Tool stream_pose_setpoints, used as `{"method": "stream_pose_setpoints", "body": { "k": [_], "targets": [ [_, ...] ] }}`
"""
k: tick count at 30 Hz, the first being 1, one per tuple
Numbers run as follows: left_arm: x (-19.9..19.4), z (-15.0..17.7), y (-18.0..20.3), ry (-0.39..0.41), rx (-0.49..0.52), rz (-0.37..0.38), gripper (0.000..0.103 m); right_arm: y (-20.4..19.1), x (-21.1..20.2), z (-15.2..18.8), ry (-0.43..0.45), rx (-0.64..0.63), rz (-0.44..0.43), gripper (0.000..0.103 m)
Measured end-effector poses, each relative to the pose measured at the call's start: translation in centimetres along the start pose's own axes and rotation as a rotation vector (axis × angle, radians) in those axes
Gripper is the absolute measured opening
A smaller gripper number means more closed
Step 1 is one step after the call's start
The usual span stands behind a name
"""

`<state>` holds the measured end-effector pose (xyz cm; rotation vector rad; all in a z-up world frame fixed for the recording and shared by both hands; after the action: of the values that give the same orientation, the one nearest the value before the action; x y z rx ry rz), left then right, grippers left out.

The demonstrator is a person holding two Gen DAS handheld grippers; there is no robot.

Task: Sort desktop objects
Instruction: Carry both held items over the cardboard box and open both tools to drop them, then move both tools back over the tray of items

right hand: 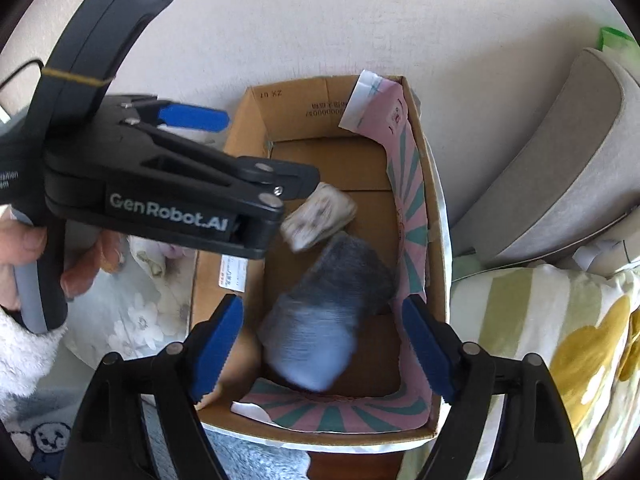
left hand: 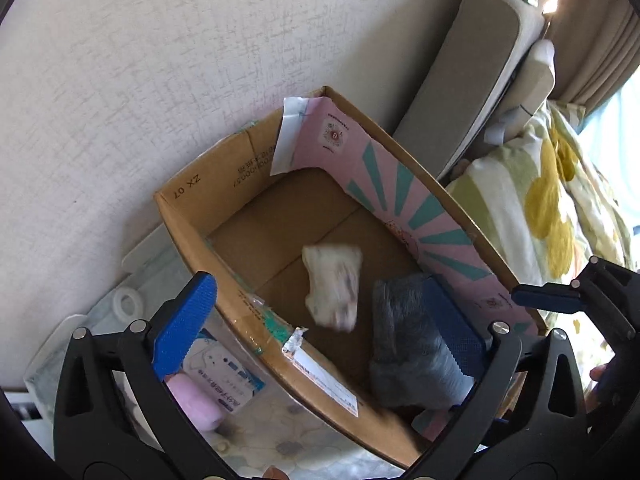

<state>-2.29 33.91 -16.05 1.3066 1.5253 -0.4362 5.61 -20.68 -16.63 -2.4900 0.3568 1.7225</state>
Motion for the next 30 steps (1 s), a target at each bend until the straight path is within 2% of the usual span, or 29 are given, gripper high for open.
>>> {"method": "stream_pose_setpoints", "body": {
  "k": [8,14,18,23,30],
  "targets": [
    [-2.7,0.8,-0.5,0.039,-0.022,-0.005,0.103,0.2,-0.6,0.1,0.006,0.032,0.011,0.079],
    [-5.9,2.0,-1.1,0.088,-0.025,-0.003,0.103,-0.2,-2.2,-0.2,0.015,0.071,-0.022,0.079],
    [-8.5,3.1,-2.0,0.11,-0.025,0.025,0.103,-1.0,-4.0,-0.9,0.076,0.068,0.054,0.079],
    [-12.4,5.1,-3.6,0.17,-0.069,0.019,0.103,-1.7,-5.1,-2.0,0.097,0.078,0.053,0.079],
    [-18.2,8.8,-6.3,0.27,-0.143,-0.03,0.103,-3.4,-4.9,-3.0,0.093,0.067,0.042,0.079]
  ]
}}
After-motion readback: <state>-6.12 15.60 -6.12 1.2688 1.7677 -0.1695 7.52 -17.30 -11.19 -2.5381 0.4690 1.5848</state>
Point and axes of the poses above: each gripper's, at about its wrist camera, not at the fingertips, and x roughly the way its jaws point, y to its right, z to its underside, the point moved 2 cm from there along x, roughly the way its jaws point, and after that the axes turned 14 degrees about z, right-handed, at the moved point
